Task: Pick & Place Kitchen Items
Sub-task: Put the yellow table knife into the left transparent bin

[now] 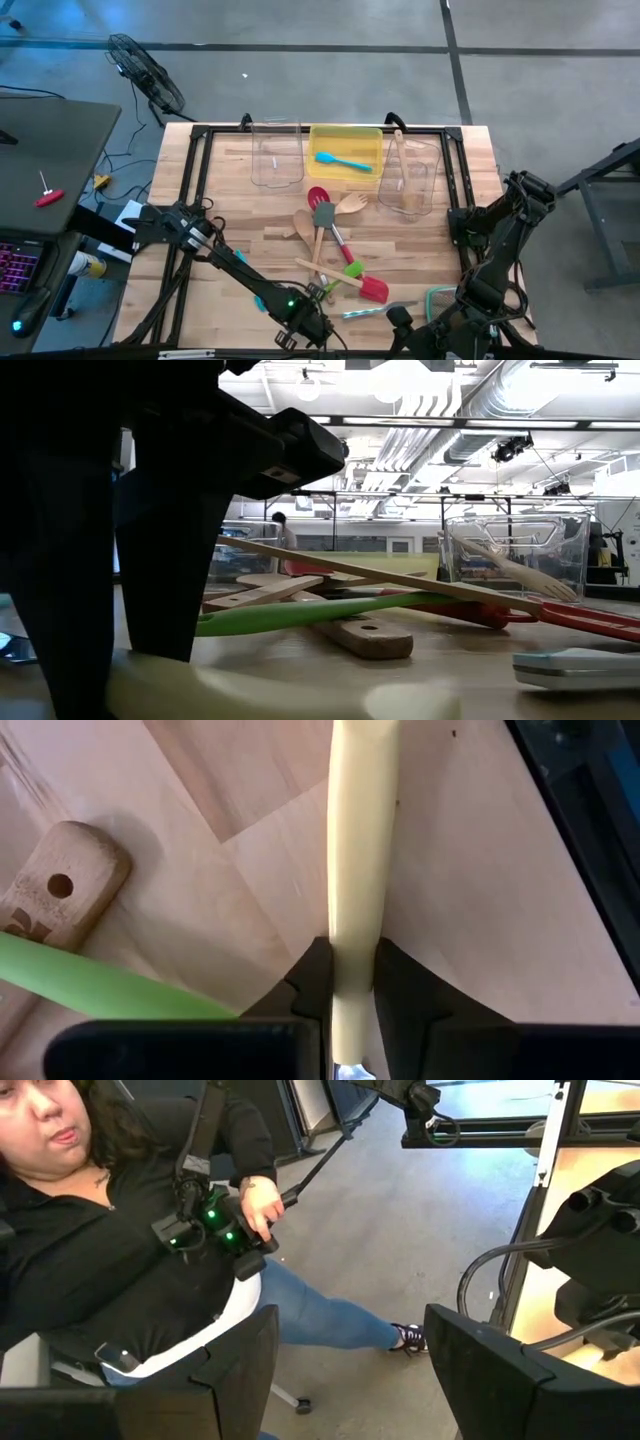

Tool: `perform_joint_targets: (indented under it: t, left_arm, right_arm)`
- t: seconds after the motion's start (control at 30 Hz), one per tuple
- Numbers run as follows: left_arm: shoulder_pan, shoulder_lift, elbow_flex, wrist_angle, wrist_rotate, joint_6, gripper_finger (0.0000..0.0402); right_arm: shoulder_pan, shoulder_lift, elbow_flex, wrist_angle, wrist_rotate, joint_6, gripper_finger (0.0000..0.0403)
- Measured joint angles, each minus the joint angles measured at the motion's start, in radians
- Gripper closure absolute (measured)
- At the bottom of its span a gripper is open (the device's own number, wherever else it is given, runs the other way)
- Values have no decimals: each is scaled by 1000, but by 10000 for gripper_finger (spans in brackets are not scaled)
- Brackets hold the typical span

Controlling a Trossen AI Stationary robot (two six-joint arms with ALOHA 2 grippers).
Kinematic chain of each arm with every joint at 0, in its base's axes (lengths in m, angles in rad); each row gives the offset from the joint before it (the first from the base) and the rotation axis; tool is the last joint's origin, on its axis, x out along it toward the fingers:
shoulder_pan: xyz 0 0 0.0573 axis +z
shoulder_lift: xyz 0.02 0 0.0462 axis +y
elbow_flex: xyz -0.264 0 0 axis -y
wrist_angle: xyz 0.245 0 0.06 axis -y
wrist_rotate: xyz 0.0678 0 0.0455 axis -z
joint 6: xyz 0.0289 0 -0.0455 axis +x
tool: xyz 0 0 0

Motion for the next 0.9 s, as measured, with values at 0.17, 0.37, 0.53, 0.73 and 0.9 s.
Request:
perform_joint_targets:
  t: [0.17, 0.37, 0.53, 0.73, 0.9]
  left_arm:
    - [0, 4, 9, -16, -6, -23, 358]
    - [-13, 35, 82, -89, -1, -61, 358]
    - [-21, 50, 149, -164, -14, -68, 358]
    - [-26, 53, 174, -194, -18, -82, 358]
    - [-28, 53, 174, -195, -25, -99, 358]
  right_arm:
    - [0, 0, 0, 0, 0, 0, 160]
    - [0, 0, 0, 0, 0, -5, 160]
    - [0, 0, 0, 0, 0, -7, 160]
    - [0, 0, 0, 0, 0, -6, 160]
    - [0, 0, 0, 10, 0, -5, 160]
